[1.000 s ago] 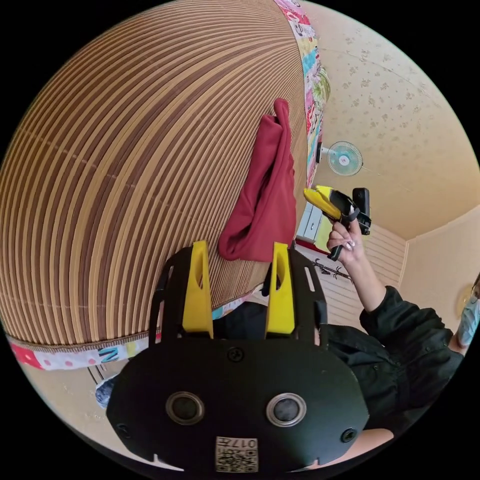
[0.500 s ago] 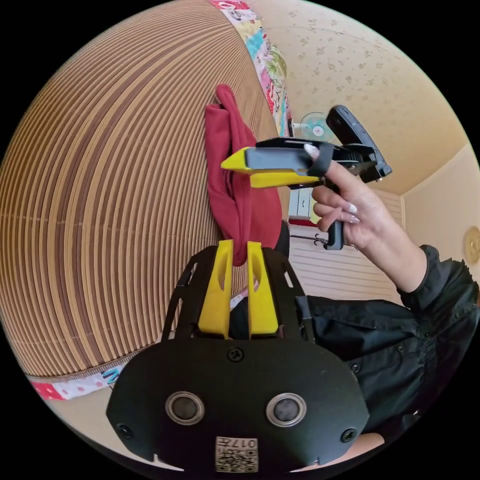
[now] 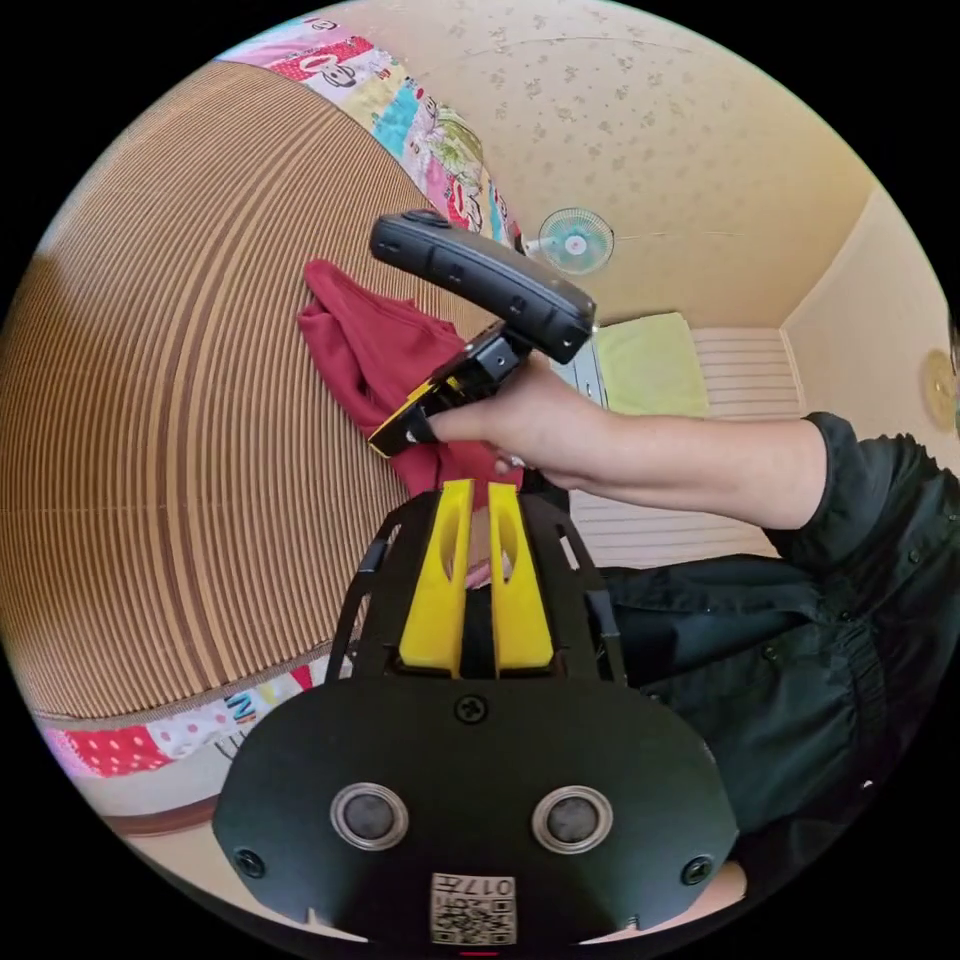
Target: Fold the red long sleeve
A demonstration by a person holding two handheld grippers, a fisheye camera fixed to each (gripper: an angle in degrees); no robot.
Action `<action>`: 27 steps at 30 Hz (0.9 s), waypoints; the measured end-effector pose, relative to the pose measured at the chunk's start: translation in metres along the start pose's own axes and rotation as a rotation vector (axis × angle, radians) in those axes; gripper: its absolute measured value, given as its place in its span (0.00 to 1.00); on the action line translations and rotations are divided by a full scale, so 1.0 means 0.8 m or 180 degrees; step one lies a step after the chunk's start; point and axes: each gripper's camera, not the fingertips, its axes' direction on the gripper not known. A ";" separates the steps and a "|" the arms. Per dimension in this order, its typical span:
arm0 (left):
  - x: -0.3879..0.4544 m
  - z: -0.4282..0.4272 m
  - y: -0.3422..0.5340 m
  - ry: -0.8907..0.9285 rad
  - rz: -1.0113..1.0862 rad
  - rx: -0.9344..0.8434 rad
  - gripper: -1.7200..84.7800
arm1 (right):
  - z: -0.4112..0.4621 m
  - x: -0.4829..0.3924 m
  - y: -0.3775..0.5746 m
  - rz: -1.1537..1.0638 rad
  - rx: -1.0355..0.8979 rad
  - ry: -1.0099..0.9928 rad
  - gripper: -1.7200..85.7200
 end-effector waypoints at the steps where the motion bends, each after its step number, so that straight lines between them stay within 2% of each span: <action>1: -0.003 -0.009 0.004 -0.0048 -0.0007 0.0011 0.08 | -0.008 0.010 0.018 0.0003 0.0134 -0.0203 0.10; 3: -0.026 -0.049 0.018 -0.0110 -0.0187 0.0123 0.11 | -0.026 0.023 0.047 0.0004 0.0336 -0.0587 0.10; 7: -0.062 -0.105 0.037 -0.0090 -0.0568 0.0492 0.13 | -0.089 0.076 0.127 0.0008 0.1012 -0.1901 0.10; 11: -0.087 -0.139 0.028 0.0006 -0.0766 0.0863 0.14 | -0.138 0.175 0.248 -0.0520 0.1917 -0.3109 0.10; 14: -0.100 -0.129 0.001 0.0197 -0.0786 0.0961 0.14 | -0.116 0.276 0.352 -0.0526 0.2423 -0.3679 0.10; 17: -0.102 -0.094 -0.039 0.0209 -0.0740 0.0807 0.14 | -0.064 0.355 0.438 -0.0400 0.2716 -0.3749 0.10; 21: -0.104 -0.036 -0.097 0.0086 -0.0728 0.0541 0.16 | 0.023 0.408 0.492 0.0098 0.2544 -0.3741 0.09; 24: -0.114 -0.008 -0.133 -0.0106 -0.0769 0.0378 0.17 | 0.082 0.410 0.509 0.0347 0.2129 -0.3710 0.10; 27: -0.131 0.012 -0.164 -0.0365 -0.0773 0.0119 0.19 | 0.108 0.422 0.533 0.0550 0.1955 -0.4146 0.12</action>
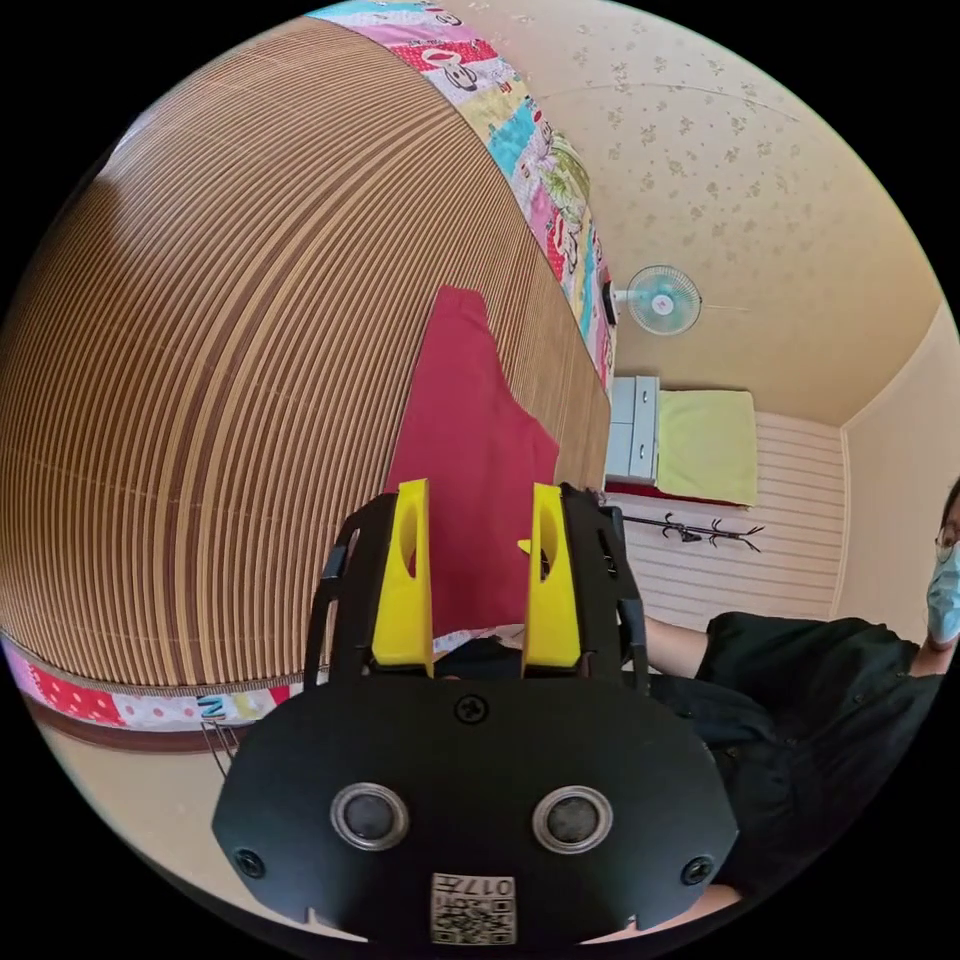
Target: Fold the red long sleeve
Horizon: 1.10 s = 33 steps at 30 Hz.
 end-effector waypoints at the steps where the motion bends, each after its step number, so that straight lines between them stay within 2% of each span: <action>1: -0.002 0.004 -0.006 -0.0070 0.0013 -0.0051 0.19 | -0.016 0.001 0.005 0.0151 0.0053 -0.0261 0.13; 4: -0.014 0.018 -0.038 -0.0221 0.0067 -0.0262 0.21 | -0.063 -0.033 0.026 0.0193 0.0283 -0.0376 0.16; 9: -0.058 0.041 -0.105 -0.0072 -0.0087 -0.0460 0.23 | -0.132 -0.103 0.040 0.0257 0.0577 -0.0456 0.23; 12: -0.076 0.073 -0.138 -0.0039 -0.0097 -0.0740 0.24 | -0.120 -0.148 0.015 0.0201 0.0322 -0.0219 0.27; 15: -0.076 0.106 -0.155 -0.0291 -0.0035 -0.1074 0.24 | -0.062 -0.177 0.000 0.0226 -0.0254 -0.0040 0.27; 19: -0.085 0.118 -0.165 -0.0379 -0.0267 -0.1339 0.22 | -0.038 -0.208 0.033 0.0433 -0.0275 -0.0360 0.23; 23: -0.082 0.128 -0.155 0.0046 -0.0353 -0.1538 0.18 | -0.055 -0.235 0.084 0.0430 -0.0291 -0.0973 0.19; 30: -0.034 0.210 -0.115 0.0777 -0.0513 -0.1650 0.18 | -0.166 -0.309 0.171 0.0032 -0.0082 -0.1106 0.16; 33: 0.019 0.272 -0.107 0.0803 -0.0526 -0.1695 0.18 | -0.233 -0.330 0.191 -0.0037 -0.0039 -0.1071 0.16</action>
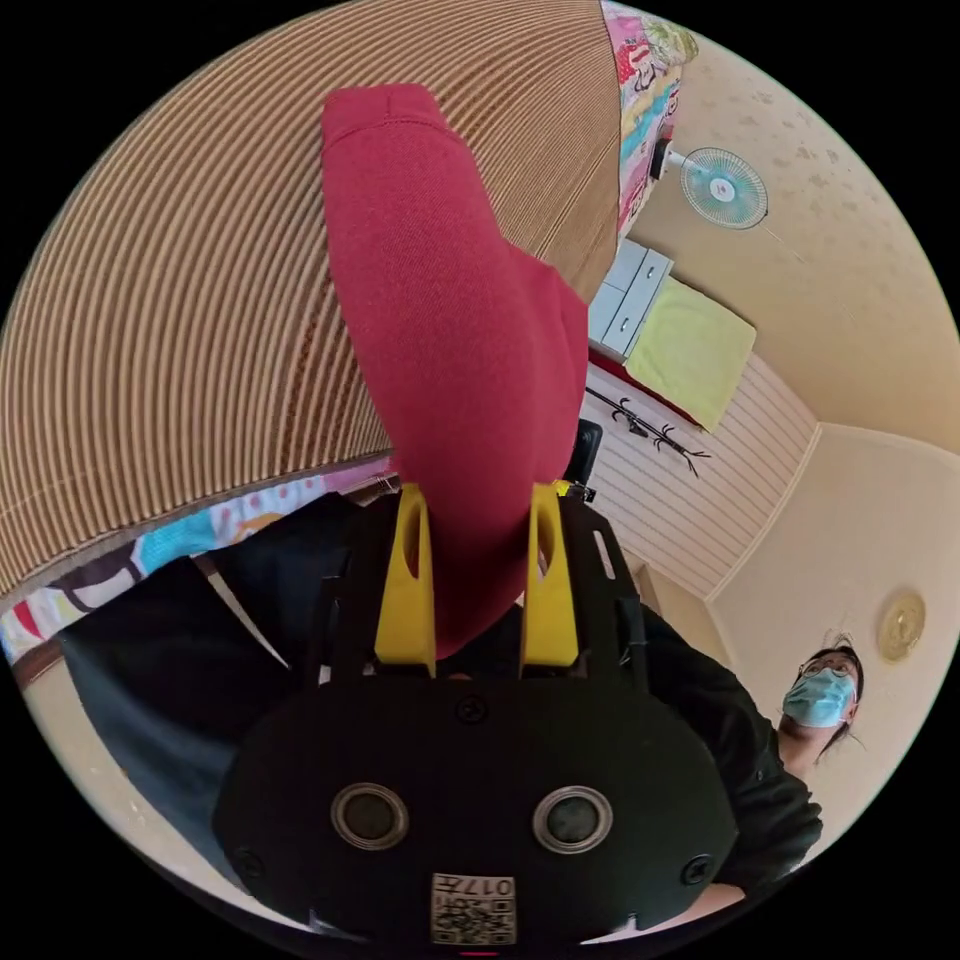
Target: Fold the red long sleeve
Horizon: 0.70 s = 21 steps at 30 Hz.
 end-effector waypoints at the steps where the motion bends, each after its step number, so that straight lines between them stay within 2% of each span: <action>1: 0.011 0.017 -0.007 -0.0005 0.0027 -0.0047 0.18 | -0.026 -0.020 0.004 -0.0091 -0.0077 0.0120 0.16; 4: 0.071 0.111 -0.046 0.0045 0.0203 -0.0197 0.17 | -0.103 -0.072 0.020 -0.0375 -0.0084 0.0369 0.15; 9: 0.214 0.306 -0.103 -0.0100 0.0588 -0.0163 0.17 | -0.237 -0.159 0.066 -0.0647 0.0241 0.0958 0.15; 13: 0.284 0.453 -0.137 -0.0116 0.0863 -0.0385 0.18 | -0.340 -0.217 0.120 -0.0748 0.0554 0.1459 0.16; 16: 0.287 0.549 -0.175 -0.0481 0.0787 -0.0669 0.20 | -0.392 -0.193 0.144 -0.0237 0.0848 0.1870 0.18; 18: 0.254 0.579 -0.195 -0.1217 0.0586 -0.0661 0.19 | -0.412 -0.144 0.159 0.0288 0.1135 0.2157 0.17; 19: 0.242 0.580 -0.199 -0.1383 0.0561 -0.0654 0.19 | -0.416 -0.098 0.176 0.0739 0.1355 0.2309 0.16; 21: 0.179 0.557 -0.216 -0.2169 0.0581 -0.0724 0.17 | -0.393 -0.009 0.212 0.1545 0.1557 0.2369 0.13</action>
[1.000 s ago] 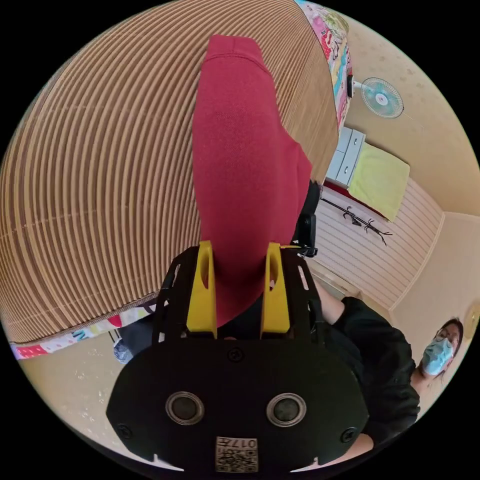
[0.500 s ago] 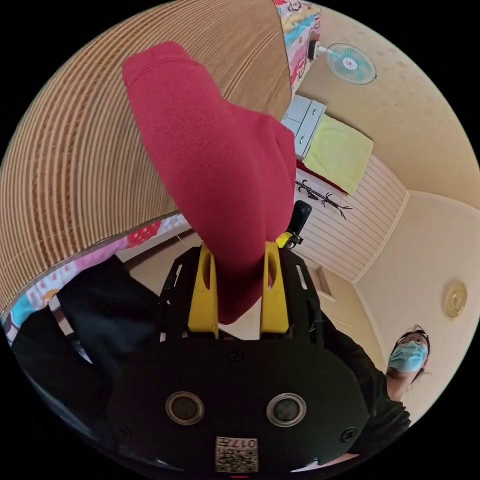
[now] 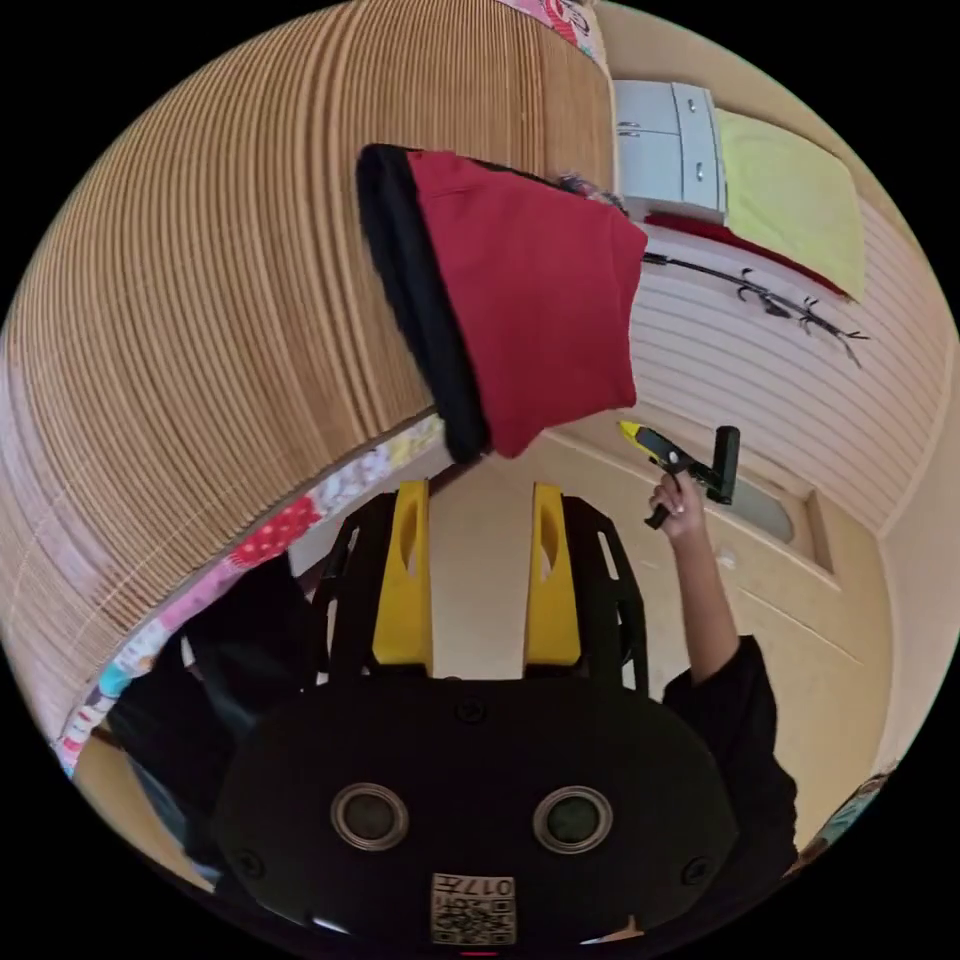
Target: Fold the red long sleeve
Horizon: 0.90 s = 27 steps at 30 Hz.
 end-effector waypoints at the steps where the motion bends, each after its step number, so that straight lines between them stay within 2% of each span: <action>1: -0.025 0.003 0.003 -0.0228 -0.0101 -0.0062 0.17 | 0.063 0.041 0.029 0.0499 -0.0219 0.0083 0.11; 2: -0.082 0.003 0.015 -0.0624 -0.0365 -0.0182 0.17 | 0.138 0.076 0.069 0.0973 -0.0550 0.0085 0.08; 3: -0.142 -0.004 0.036 -0.0873 -0.0621 -0.0289 0.16 | 0.179 0.089 0.093 0.1150 -0.0744 0.0051 0.07; 4: -0.170 -0.010 0.049 -0.0961 -0.0749 -0.0331 0.16 | 0.263 0.104 0.146 0.1391 -0.1131 -0.0060 0.06; 5: -0.225 -0.026 0.083 -0.1109 -0.1026 -0.0398 0.16 | 0.349 0.104 0.208 0.1499 -0.1485 -0.0201 0.04; 6: -0.272 -0.046 0.124 -0.1252 -0.1361 -0.0423 0.15 | 0.389 0.098 0.239 0.1516 -0.1635 -0.0259 0.04; 8: -0.328 -0.080 0.200 -0.1379 -0.1955 -0.0375 0.14 | 0.537 0.052 0.373 0.1557 -0.2196 -0.0330 0.03; 12: -0.365 -0.116 0.369 -0.1101 -0.3114 0.0133 0.13 | 0.724 -0.067 0.571 0.1610 -0.3165 -0.0544 0.03; 14: -0.352 -0.102 0.411 -0.0861 -0.3386 0.0397 0.13 | 0.808 -0.155 0.662 0.1582 -0.3685 -0.0751 0.03; 16: -0.329 -0.072 0.429 -0.0672 -0.3530 0.0567 0.12 | 0.851 -0.208 0.688 0.1534 -0.3840 -0.0765 0.02; 19: -0.283 -0.017 0.410 -0.0605 -0.3578 0.0699 0.11 | 0.901 -0.266 0.646 0.1315 -0.3600 -0.0675 0.02; 21: -0.248 -0.008 0.369 -0.0640 -0.3318 0.0905 0.08 | 0.919 -0.286 0.581 0.1092 -0.3327 -0.0541 0.02; 25: -0.201 -0.064 0.308 -0.1092 -0.2822 0.1135 0.04 | 0.879 -0.312 0.390 0.0677 -0.2133 -0.0051 0.02; 27: -0.168 -0.119 0.292 -0.1259 -0.2450 0.1465 0.02 | 0.838 -0.328 0.328 0.0617 -0.1551 0.0144 0.02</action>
